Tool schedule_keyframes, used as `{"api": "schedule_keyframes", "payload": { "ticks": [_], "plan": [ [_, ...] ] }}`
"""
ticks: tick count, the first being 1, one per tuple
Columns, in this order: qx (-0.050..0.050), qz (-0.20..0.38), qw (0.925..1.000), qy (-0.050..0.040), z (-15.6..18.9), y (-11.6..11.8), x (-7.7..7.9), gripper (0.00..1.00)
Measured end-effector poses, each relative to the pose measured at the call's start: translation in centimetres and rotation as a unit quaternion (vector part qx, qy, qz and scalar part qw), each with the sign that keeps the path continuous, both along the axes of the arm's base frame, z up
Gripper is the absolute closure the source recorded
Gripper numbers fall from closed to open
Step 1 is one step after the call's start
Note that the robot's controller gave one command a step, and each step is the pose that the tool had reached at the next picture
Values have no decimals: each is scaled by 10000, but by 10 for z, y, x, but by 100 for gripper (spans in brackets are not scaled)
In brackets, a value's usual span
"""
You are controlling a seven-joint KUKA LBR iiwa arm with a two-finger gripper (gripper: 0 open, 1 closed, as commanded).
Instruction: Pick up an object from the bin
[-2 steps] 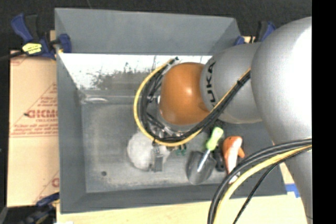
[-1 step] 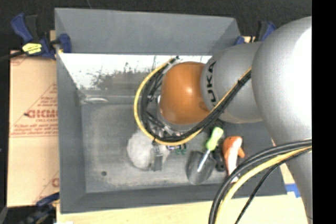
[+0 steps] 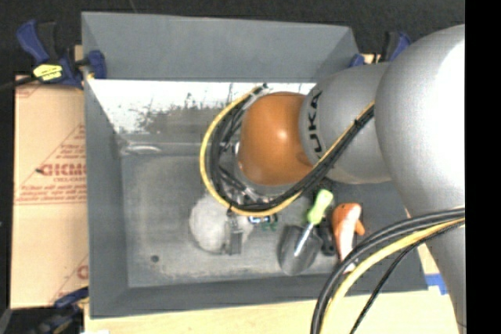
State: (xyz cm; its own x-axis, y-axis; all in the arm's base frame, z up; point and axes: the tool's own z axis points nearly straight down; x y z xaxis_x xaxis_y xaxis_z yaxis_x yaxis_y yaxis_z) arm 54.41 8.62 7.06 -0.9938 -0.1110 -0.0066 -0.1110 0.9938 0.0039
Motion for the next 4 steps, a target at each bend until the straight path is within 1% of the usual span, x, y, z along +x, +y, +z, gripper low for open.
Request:
{"api": "schedule_keyframes", "payload": {
  "ticks": [1,2,3,4],
  "plan": [
    [7,-26,10000,-7,1,0,1,0],
    [13,-35,10000,-13,1,0,1,100],
    [13,-37,10000,-13,1,0,1,100],
    [16,-48,10000,-15,10,0,1,100]
  ]
}}
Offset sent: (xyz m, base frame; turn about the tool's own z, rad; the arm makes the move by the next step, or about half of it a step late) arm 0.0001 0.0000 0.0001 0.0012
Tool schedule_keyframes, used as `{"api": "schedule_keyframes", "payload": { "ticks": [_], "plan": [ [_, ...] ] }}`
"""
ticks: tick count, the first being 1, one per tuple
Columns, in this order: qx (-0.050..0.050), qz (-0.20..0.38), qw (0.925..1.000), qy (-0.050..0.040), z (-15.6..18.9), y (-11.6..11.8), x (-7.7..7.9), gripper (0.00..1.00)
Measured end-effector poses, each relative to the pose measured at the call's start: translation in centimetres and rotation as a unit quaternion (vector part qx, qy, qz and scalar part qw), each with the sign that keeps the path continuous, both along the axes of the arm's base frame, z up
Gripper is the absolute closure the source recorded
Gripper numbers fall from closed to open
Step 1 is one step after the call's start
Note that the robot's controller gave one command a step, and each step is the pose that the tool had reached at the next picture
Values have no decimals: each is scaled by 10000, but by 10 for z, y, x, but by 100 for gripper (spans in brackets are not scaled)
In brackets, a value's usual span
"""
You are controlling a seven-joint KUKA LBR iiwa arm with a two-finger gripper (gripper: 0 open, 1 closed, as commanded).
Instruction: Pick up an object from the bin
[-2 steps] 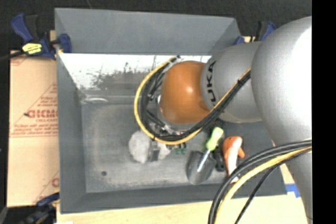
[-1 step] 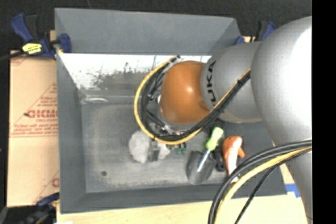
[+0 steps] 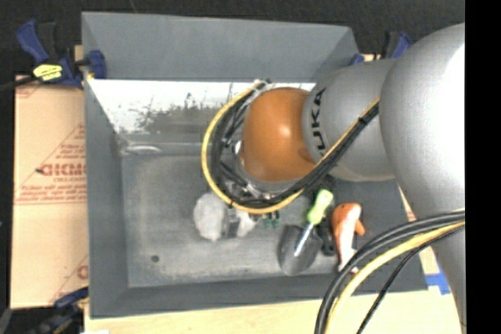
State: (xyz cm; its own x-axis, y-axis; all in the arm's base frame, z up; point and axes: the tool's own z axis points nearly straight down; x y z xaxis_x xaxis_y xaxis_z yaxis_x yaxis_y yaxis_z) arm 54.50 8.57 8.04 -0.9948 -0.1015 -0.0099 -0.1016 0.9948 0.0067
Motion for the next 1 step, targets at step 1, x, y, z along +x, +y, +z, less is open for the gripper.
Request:
{"api": "schedule_keyframes", "payload": {
  "ticks": [1],
  "plan": [
    [3,-12,10000,-8,10,0,0,100]
  ]
}}
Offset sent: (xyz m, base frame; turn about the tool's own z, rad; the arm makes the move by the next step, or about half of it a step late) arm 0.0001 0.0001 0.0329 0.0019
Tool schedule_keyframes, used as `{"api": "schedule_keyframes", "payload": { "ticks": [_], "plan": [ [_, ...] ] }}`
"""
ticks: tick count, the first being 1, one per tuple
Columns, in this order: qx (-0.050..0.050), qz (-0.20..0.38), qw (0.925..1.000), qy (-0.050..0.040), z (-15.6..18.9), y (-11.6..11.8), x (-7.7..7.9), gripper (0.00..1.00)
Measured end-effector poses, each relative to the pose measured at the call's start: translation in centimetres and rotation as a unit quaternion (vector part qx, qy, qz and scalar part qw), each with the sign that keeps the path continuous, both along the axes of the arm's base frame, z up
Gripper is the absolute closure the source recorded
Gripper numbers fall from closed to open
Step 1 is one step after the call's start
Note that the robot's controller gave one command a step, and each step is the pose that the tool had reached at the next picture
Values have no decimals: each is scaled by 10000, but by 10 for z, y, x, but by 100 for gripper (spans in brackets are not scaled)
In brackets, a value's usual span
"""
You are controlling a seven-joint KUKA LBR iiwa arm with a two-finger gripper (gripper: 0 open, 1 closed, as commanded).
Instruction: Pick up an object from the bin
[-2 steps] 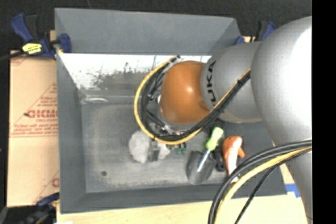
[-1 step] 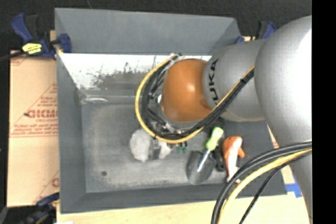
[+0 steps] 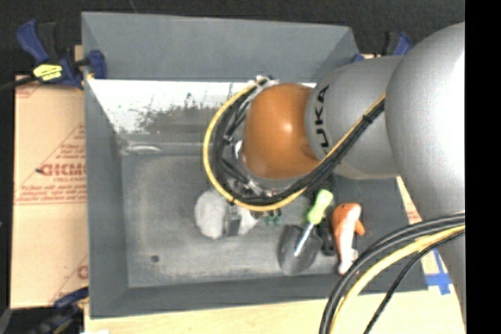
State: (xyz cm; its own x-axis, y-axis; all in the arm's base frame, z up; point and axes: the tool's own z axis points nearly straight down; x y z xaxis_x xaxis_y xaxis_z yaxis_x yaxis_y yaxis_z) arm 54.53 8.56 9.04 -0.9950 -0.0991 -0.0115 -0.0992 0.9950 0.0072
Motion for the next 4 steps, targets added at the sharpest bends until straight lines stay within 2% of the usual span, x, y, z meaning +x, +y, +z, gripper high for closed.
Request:
{"api": "schedule_keyframes", "payload": {
  "ticks": [4],
  "plan": [
    [12,-38,10000,-23,35,0,1,100]
  ]
}}
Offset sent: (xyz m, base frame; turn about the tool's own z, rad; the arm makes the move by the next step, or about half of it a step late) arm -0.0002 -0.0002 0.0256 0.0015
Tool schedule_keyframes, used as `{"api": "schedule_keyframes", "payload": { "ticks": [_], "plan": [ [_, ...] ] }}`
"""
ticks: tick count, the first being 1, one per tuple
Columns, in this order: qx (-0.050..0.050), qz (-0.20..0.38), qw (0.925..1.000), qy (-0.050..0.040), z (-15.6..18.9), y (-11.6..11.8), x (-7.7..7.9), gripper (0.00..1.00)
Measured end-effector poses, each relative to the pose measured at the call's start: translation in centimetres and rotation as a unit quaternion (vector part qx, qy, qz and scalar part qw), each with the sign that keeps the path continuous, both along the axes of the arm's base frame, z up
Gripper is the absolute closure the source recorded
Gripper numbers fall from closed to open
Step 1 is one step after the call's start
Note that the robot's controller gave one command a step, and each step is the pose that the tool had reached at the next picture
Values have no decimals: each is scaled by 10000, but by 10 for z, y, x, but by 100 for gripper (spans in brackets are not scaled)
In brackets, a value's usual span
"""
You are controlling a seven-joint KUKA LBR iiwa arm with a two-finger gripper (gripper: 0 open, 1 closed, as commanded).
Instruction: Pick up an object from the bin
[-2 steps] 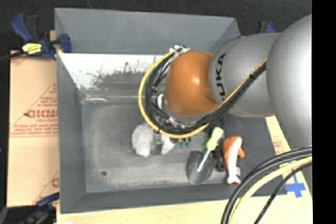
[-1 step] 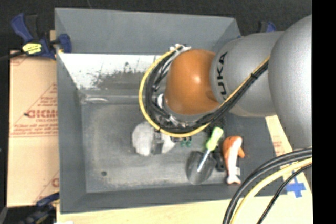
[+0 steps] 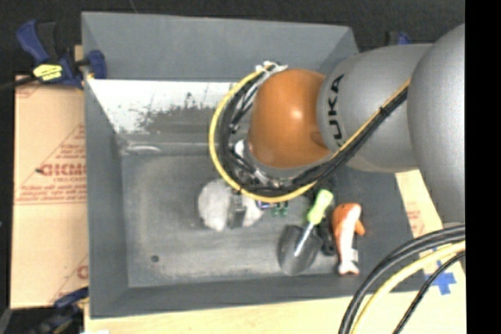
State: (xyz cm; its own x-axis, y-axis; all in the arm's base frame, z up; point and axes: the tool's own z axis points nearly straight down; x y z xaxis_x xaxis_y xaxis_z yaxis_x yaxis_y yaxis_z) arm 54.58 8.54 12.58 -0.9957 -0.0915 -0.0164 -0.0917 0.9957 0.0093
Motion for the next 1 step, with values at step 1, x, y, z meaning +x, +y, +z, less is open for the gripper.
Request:
{"api": "schedule_keyframes", "payload": {
  "ticks": [1],
  "plan": [
    [2,-9,10000,-5,15,0,0,100]
  ]
}}
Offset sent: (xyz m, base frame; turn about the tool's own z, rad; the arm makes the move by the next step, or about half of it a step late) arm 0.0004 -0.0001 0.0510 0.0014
